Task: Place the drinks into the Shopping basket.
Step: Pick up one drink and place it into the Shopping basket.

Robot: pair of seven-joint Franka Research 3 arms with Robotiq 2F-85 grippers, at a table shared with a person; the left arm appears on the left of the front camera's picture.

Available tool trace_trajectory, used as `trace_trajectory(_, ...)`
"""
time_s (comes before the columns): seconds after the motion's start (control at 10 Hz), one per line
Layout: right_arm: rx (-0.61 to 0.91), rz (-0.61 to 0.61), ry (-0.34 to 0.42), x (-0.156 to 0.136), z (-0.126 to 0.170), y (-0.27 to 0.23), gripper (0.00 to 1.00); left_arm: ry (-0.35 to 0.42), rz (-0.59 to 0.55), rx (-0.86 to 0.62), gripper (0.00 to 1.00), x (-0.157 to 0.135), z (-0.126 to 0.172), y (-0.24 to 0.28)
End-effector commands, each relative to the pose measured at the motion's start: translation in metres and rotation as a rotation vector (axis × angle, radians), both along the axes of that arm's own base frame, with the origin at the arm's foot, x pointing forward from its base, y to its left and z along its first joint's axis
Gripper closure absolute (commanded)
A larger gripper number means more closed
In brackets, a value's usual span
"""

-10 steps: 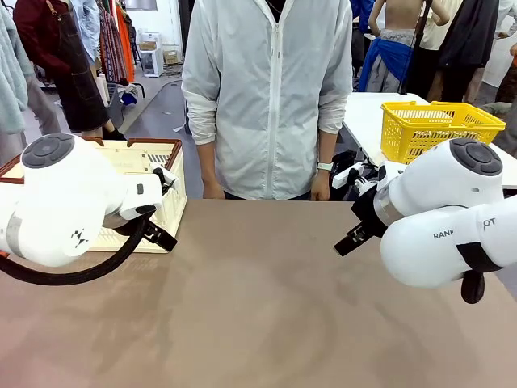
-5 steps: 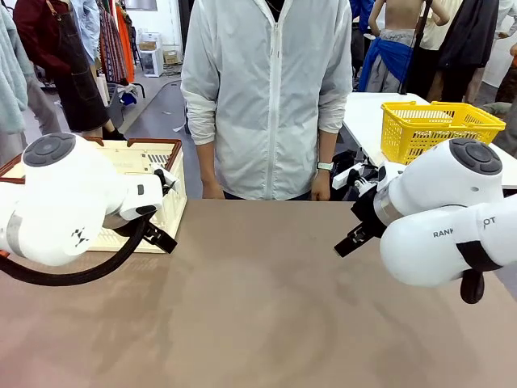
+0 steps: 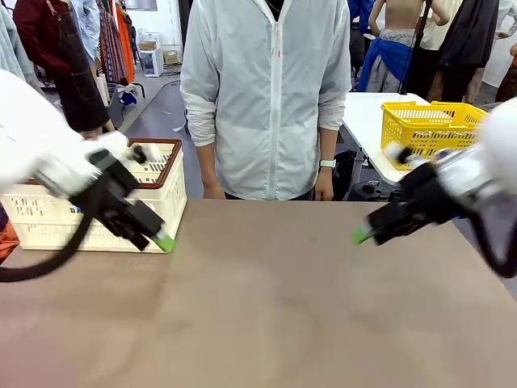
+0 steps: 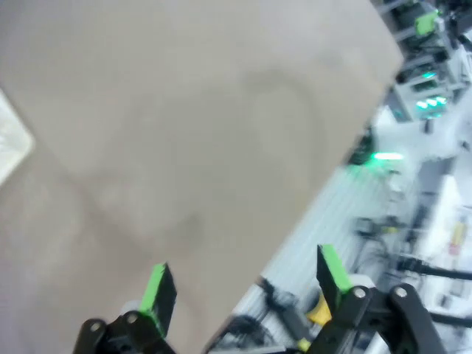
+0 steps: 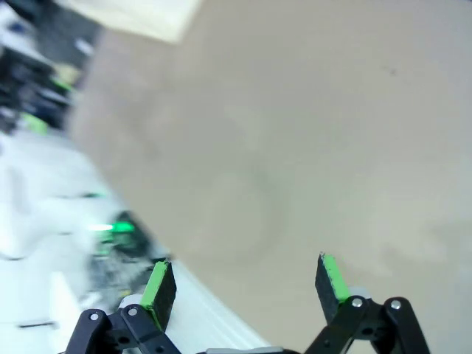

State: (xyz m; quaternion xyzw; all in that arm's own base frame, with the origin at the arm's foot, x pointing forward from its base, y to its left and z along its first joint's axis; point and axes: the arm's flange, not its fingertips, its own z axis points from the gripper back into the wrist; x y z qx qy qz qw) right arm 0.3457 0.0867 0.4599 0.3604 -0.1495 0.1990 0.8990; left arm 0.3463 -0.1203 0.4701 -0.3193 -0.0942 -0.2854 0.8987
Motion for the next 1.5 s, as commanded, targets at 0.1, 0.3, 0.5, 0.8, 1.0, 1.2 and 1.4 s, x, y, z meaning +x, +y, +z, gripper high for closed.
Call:
trace_trajectory(0.1,0.347,-0.149,0.037,-0.029,0.056,-0.131,0.0,-0.043,0.122,-0.245,0.0,-0.012,0.067,0.123)
trace_trajectory(0.3,0.451,-0.289,0.048,-0.042,0.055,-0.214,0.0,-0.089,0.32,-0.442,0.0,-0.02,0.086,0.236)
trace_trajectory(0.5,0.551,-0.423,0.075,-0.054,0.035,-0.272,0.0,-0.091,0.475,-0.619,0.0,-0.035,0.07,0.326)
trace_trajectory(0.8,0.594,-0.546,0.129,-0.06,0.009,-0.309,0.0,-0.136,0.636,-0.735,0.0,-0.074,0.043,0.397)
trace_trajectory(1.0,0.471,-0.642,0.082,-0.056,0.007,-0.303,0.0,-0.151,0.693,-0.681,0.0,-0.068,0.039,0.394)
trace_trajectory(1.2,0.596,-0.582,0.146,-0.066,-0.004,-0.315,0.0,-0.13,0.679,-0.732,0.0,-0.084,0.034,0.405)
trace_trajectory(1.4,0.596,-0.582,0.146,-0.066,-0.004,-0.315,0.0,-0.13,0.679,-0.732,0.0,-0.084,0.034,0.405)
